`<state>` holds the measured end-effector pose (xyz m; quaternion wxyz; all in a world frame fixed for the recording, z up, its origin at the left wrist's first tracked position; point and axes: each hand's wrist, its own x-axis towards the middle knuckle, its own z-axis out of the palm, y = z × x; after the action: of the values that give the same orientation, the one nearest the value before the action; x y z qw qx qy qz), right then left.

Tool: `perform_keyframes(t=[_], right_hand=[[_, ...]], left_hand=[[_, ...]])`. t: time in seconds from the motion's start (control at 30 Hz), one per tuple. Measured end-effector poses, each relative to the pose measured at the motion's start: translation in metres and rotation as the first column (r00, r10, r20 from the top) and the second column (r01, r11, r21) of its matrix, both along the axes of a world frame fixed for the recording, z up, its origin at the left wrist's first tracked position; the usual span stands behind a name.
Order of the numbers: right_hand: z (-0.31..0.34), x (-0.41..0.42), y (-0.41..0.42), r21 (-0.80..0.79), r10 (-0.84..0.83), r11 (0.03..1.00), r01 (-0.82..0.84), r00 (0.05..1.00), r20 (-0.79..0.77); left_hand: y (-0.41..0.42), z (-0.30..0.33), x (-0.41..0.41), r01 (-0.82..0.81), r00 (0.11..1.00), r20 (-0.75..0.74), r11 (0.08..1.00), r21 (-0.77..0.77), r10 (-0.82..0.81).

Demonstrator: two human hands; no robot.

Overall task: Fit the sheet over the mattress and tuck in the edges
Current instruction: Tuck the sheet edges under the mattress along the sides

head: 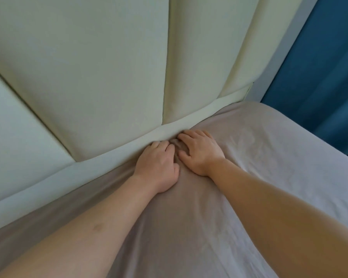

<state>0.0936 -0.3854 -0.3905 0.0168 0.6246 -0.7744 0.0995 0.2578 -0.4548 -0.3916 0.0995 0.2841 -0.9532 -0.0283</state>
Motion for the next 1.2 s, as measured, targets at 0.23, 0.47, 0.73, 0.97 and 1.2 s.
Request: perform_keyframes(t=[0.23, 0.47, 0.73, 0.97, 1.2], right_hand=[[0.007, -0.028, -0.046, 0.388, 0.040, 0.921, 0.019, 0.989, -0.145], [-0.008, -0.003, -0.013, -0.004, -0.267, 0.963, 0.268, 0.960, -0.084], [0.006, -0.096, 0.004, -0.033, -0.292, 0.956, 0.292, 0.956, -0.005], [0.013, -0.141, -0.018, 0.167, -0.105, 0.978, 0.122, 0.988, -0.110], [0.012, -0.104, -0.028, 0.360, -0.142, 0.850, 0.384, 0.827, -0.544]], left_hand=[[-0.010, -0.006, -0.047, -0.203, 0.978, 0.103, 0.943, 0.264, 0.182], [0.017, -0.009, -0.041, -0.227, 0.973, -0.015, 0.970, 0.089, 0.229], [0.001, -0.008, -0.058, 0.267, 0.954, -0.091, 0.950, -0.164, -0.284], [-0.013, -0.014, -0.117, 0.162, 0.979, -0.120, 0.986, -0.037, -0.165], [-0.002, -0.027, -0.126, 0.096, 0.986, -0.113, 0.974, -0.203, -0.121]])
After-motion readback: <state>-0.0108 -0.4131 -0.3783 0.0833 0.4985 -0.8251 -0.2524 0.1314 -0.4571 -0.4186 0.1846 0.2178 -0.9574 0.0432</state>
